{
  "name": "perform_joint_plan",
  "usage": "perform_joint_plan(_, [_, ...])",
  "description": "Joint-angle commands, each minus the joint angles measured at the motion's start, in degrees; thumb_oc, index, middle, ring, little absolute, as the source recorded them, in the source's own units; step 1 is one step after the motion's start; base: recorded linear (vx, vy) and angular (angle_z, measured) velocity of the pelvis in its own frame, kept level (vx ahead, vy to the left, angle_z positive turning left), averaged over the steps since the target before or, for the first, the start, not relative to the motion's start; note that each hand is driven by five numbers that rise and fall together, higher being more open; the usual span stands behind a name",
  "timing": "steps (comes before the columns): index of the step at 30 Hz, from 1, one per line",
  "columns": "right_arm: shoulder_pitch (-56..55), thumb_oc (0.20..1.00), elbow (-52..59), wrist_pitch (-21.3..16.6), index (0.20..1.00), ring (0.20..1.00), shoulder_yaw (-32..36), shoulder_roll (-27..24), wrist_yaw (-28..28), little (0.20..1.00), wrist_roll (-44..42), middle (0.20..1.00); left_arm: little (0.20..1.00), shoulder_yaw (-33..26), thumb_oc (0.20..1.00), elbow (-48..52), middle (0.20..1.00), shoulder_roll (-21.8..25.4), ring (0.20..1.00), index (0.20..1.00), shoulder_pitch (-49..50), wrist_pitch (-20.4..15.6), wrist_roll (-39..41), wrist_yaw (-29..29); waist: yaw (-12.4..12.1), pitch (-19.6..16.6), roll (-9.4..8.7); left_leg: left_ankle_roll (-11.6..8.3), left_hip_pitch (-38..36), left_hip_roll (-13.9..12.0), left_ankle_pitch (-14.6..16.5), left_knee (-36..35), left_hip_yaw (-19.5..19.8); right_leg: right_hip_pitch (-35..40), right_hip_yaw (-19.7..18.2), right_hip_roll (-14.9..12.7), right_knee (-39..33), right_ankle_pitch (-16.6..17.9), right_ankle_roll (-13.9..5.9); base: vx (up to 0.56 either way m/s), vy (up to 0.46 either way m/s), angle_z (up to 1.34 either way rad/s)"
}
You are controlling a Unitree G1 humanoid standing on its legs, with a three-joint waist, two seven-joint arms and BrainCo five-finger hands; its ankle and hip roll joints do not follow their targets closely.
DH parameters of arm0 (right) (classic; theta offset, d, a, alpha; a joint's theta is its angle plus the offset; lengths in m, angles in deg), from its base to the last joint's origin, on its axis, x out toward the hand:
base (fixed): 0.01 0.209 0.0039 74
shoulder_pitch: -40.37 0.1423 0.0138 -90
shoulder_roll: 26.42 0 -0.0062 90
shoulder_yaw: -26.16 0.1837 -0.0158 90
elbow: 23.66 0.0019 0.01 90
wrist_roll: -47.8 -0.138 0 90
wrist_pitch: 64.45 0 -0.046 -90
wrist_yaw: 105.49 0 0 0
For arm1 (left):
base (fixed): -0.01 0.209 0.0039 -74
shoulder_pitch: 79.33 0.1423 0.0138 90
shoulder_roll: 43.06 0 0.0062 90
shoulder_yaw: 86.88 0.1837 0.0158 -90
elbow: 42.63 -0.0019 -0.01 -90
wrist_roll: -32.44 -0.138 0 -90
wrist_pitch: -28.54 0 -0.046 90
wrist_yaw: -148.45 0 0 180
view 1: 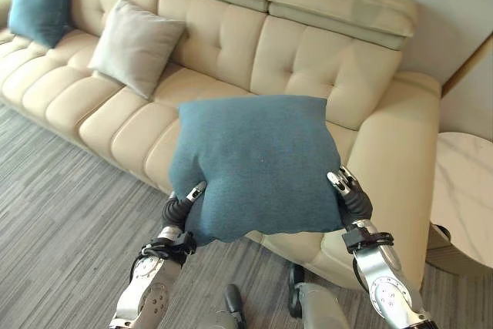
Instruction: Pick up all the scattered cushions and arrange them neatly on the sofa.
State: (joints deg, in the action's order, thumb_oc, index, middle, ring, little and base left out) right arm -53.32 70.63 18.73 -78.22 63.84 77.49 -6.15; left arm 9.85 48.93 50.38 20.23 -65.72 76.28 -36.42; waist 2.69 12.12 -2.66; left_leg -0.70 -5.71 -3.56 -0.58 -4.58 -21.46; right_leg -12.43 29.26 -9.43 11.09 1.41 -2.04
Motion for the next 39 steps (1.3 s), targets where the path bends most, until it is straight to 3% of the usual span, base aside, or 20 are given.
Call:
perform_joint_plan(1, [2.94,0.2,7.4,-1.85,0.2,0.2,-3.96,2.96,6.15,0.2,-1.49,0.2,0.2,2.66,0.2,10.13,0.2,-1.8,0.2,0.2,-5.94,-4.22,-1.25,3.4,0.77,-4.33,-0.2,-0.83,-2.27,2.06,9.5,4.72,2.35,5.91,-1.31,3.18,-6.39,-4.89,-2.8,0.33,-0.1,-0.53])
perform_joint_plan(4, [2.83,0.2,7.23,-2.56,0.2,0.2,-3.84,1.67,6.15,0.2,-1.73,0.2,0.2,2.64,0.2,10.25,0.2,-2.57,0.2,0.2,-5.34,-4.14,-0.55,4.15,0.73,-5.06,0.27,-2.43,-2.03,0.95,10.65,11.61,1.2,8.92,-0.92,3.81,-8.9,-5.1,-2.11,0.27,-0.118,-0.34])
perform_joint_plan(6, [2.81,0.2,7.17,-2.34,0.2,0.2,-3.44,0.87,6.04,0.2,-1.71,0.2,0.2,2.75,0.2,10.54,0.2,-2.68,0.2,0.2,-4.92,-4.04,-0.14,4.44,0.79,-4.94,0.52,-3.83,-0.34,-0.37,9.09,18.91,0.69,11.06,-1.66,4.19,-10.31,-5.51,-1.4,0.18,-0.088,-0.29])
perform_joint_plan(7, [2.61,0.2,6.97,-2.13,0.2,0.2,-3.27,0.24,5.84,0.2,-2.32,0.2,0.2,2.85,0.2,10.38,0.2,-3.08,0.2,0.2,-4.75,-4.19,0.24,4.46,0.71,-4.51,0.96,-5.51,1.75,-2.0,6.77,25.61,0.86,12.84,-2.94,4.94,-11.38,-6.36,-0.41,0.17,-0.086,-0.37])
perform_joint_plan(9, [2.56,0.2,6.4,-1.8,0.2,0.2,-3.19,-0.07,5.3,0.2,-2.59,0.2,0.2,2.75,0.2,10.17,0.2,-3.59,0.2,0.2,-4.81,-4.18,0.76,4.14,1.02,-4.1,1.59,-6.18,3.36,-3.25,5.71,27.2,1.52,14.29,-4.54,5.5,-12.43,-7.08,-0.08,0.12,0.006,-0.59])
perform_joint_plan(12, [3.03,0.2,6.21,-1.37,0.2,0.2,-3.63,-0.54,4.87,0.2,-1.99,0.2,0.2,2.64,0.2,10.39,0.2,-3.98,0.2,0.2,-4.25,-4.05,1.11,3.89,0.87,-3.95,1.47,-4.88,5.05,-3.11,7.85,23.82,3.37,15.33,-7.4,4.65,-13.39,-6.82,-1.08,0.1,0.12,-0.54])
perform_joint_plan(15, [3.13,0.2,5.92,-1.35,0.2,0.2,-4.02,-0.57,4.61,0.2,-1.81,0.2,0.2,2.38,0.2,10.74,0.2,-4.11,0.2,0.2,-3.64,-3.9,1.14,3.77,0.41,-3.79,0.71,-3.72,6.95,-2.63,7.01,18.74,6.17,14.9,-9.36,3.28,-13.15,-5.94,-1.6,0.05,0.148,-0.65])
perform_joint_plan(17, [2.96,0.2,5.66,-1.28,0.2,0.2,-4.18,-0.66,4.5,0.2,-1.97,0.2,0.2,2.37,0.2,10.85,0.2,-4.3,0.2,0.2,-3.15,-3.9,1.45,3.7,0.02,-3.46,1.07,-4.21,6.96,-3.4,4.81,13.66,9.88,15.35,-11.04,3.31,-12.88,-6.1,-1.8,0.09,0.096,-0.6])
perform_joint_plan(19, [2.52,0.2,5.24,-1.14,0.2,0.2,-4.0,-1.07,4.03,0.2,-1.37,0.2,0.2,2.4,0.2,11.06,0.2,-4.31,0.2,0.2,-2.78,-4.31,0.92,3.34,-0.2,-2.94,1.94,-5.38,8.17,-5.95,0.22,8.96,14.17,15.49,-13.58,3.31,-11.88,-6.7,-1.98,0.1,0.165,-0.46])
perform_joint_plan(22, [2.19,0.2,4.92,-1.15,0.2,0.2,-3.6,-1.36,3.66,0.2,-0.96,0.2,0.2,2.58,0.2,10.69,0.2,-4.38,0.2,0.2,-2.84,-4.55,0.5,3.06,-0.27,-2.31,2.56,-6.23,9.24,-7.66,-2.34,7.04,16.05,15.78,-14.82,3.17,-10.98,-7.42,-2.17,0.06,0.157,-0.32])
perform_joint_plan(24, [1.36,0.2,4.27,-0.16,0.2,0.2,-3.59,-1.4,3.67,0.2,-0.64,0.2,0.2,3.24,0.2,9.83,0.2,-4.26,0.2,0.2,-2.33,-4.49,-0.08,3.39,-0.1,-2.61,3.81,-6.71,7.97,-7.71,-1.88,4.83,17.81,16.33,-16.43,2.95,-10.78,-7.65,-2.88,0.11,0.26,-0.28])
perform_joint_plan(28, [1.06,0.2,3.05,0.72,0.2,0.2,-3.9,-1.5,4.17,0.2,0.8,0.2,0.2,3.56,0.2,8.57,0.2,-3.87,0.2,0.2,-2.1,-3.86,-0.94,4.31,0.14,-3.54,4.62,-6.81,5.8,-6.63,-1.59,2.57,17.24,17.03,-17.23,2.44,-11.35,-7.02,-3.33,0.1,0.199,-0.08])
perform_joint_plan(31, [1.97,0.2,1.56,2.12,0.2,0.2,-4.53,-1.45,4.99,0.2,3.31,0.2,0.2,3.88,0.2,5.58,0.2,-2.92,0.2,0.2,-3.13,-3.47,-2.14,5.25,-0.18,-3.98,4.16,-6.23,4.51,-5.41,-0.85,2.18,16.12,17.05,-18.27,1.34,-11.69,-6.24,-4.16,0.1,0.192,-0.09])
perform_joint_plan(36, [12.44,0.2,-7.13,1.61,0.2,0.2,-8.37,0.06,2.53,0.2,6.33,0.2,0.2,7.1,0.2,-6.36,0.2,-1.06,0.2,0.2,-16.54,-4.47,-1.62,3.66,-0.36,-2.56,2.25,-4.81,6.84,-4.09,0.04,2.54,13.88,13.35,-20.08,-0.26,-11.5,-4.93,-5.39,-0.02,0.137,-0.14])
perform_joint_plan(39, [26.19,0.2,-14.36,-0.4,0.2,0.2,-10.2,1.91,-1.51,0.2,6.27,0.2,0.2,11.43,0.2,-14.29,0.2,0.35,0.2,0.2,-32.63,-6.59,0.77,0.81,-0.16,1.29,1.45,-4.44,15.18,-3.72,0.26,6.08,14.18,4.98,-21.82,-0.95,-8.77,-3.78,-5.34,-0.33,0.044,-0.17])
